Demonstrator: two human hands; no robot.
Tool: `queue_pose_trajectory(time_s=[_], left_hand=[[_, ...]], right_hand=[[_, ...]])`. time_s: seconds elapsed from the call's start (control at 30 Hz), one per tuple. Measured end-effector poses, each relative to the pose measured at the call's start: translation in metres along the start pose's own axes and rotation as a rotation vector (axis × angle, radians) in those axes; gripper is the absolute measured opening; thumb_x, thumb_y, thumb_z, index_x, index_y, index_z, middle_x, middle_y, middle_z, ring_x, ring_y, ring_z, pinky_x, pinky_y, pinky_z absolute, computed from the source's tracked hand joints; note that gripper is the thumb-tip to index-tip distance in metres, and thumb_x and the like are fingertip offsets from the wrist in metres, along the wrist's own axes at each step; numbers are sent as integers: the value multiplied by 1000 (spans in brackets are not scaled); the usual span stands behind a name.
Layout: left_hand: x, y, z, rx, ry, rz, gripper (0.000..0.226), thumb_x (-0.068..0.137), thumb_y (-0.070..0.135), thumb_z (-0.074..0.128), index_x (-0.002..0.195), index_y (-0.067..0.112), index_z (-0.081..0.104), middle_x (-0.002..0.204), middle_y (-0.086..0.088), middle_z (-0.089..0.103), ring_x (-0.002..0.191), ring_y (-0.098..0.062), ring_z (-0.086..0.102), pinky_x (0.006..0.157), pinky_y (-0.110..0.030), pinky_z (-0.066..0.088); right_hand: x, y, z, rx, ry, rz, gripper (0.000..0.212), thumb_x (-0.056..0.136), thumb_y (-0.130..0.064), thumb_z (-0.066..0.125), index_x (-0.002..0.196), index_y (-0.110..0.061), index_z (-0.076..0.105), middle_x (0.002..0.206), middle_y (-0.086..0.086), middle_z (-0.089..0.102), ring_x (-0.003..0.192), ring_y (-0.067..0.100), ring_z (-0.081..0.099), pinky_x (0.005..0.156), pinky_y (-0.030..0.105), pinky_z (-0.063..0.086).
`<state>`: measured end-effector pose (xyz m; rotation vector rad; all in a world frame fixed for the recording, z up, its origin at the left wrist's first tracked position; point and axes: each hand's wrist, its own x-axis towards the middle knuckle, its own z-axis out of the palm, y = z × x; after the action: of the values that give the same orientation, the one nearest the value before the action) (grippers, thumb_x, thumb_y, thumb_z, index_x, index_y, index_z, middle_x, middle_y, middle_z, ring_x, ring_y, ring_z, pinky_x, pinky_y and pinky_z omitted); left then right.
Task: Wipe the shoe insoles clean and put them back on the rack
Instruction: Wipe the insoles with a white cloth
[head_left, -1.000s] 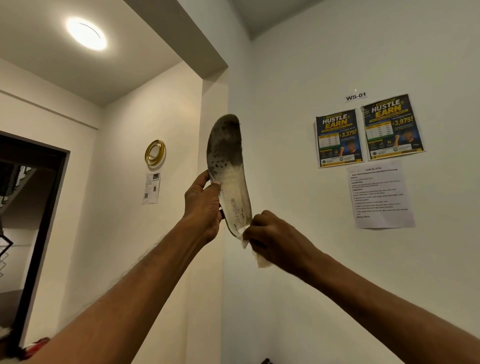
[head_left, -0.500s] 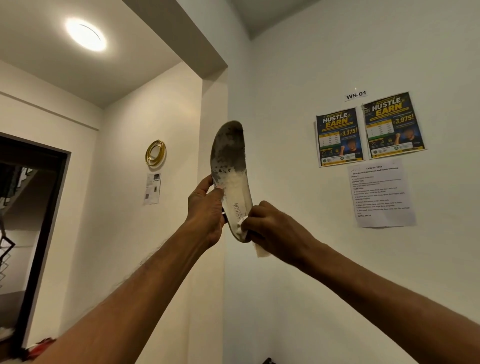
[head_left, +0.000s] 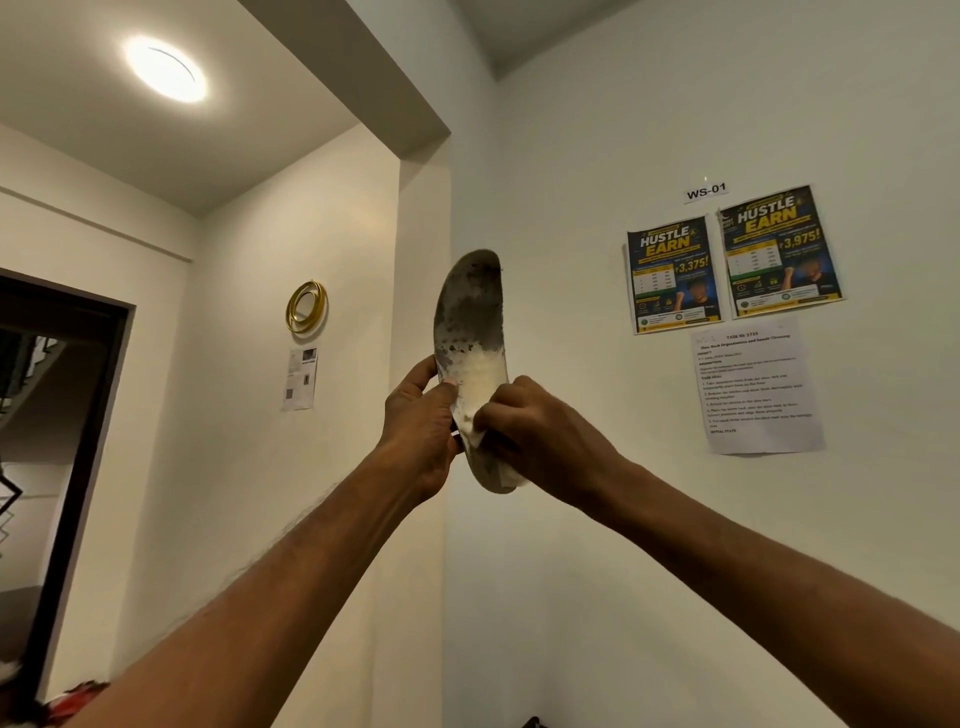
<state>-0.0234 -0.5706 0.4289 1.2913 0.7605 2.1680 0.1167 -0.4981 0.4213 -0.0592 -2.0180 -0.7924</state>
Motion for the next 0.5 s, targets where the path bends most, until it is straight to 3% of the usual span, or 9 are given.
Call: queue_pose_trajectory(time_s=[0.13, 0.27, 0.4, 0.5], left_hand=[[-2, 2, 0, -36, -24, -19, 45, 101, 3, 56, 141, 25, 56, 119, -8, 70, 101, -34, 71, 82, -53, 62], [-1, 1, -1, 0, -17, -9, 48, 102, 3, 55, 144, 25, 54, 129, -10, 67, 108, -36, 68, 88, -54, 60], [-2, -3, -2, -22, -37, -30, 44, 101, 4, 57, 140, 25, 56, 116, -9, 70, 102, -35, 70, 88, -56, 60], [-2, -4, -2, -4, -41, -22, 43, 103, 5, 54, 141, 24, 57, 117, -10, 70, 103, -34, 70, 85, -52, 61]], right_hand=[[7, 13, -3, 29, 177, 158, 9, 90, -13, 70, 96, -7, 71, 92, 11, 67, 80, 24, 59, 60, 42, 56], [4, 5, 2, 8, 34, 33, 11, 89, -15, 72, 98, -8, 71, 96, 11, 68, 81, 24, 60, 61, 38, 57], [11, 19, -2, 45, 165, 161, 7, 88, -11, 72, 95, -8, 71, 91, 10, 68, 81, 24, 59, 61, 37, 55], [13, 13, 0, 48, 43, 54, 10, 88, -13, 72, 97, -8, 71, 95, 11, 69, 83, 23, 61, 64, 33, 57]])
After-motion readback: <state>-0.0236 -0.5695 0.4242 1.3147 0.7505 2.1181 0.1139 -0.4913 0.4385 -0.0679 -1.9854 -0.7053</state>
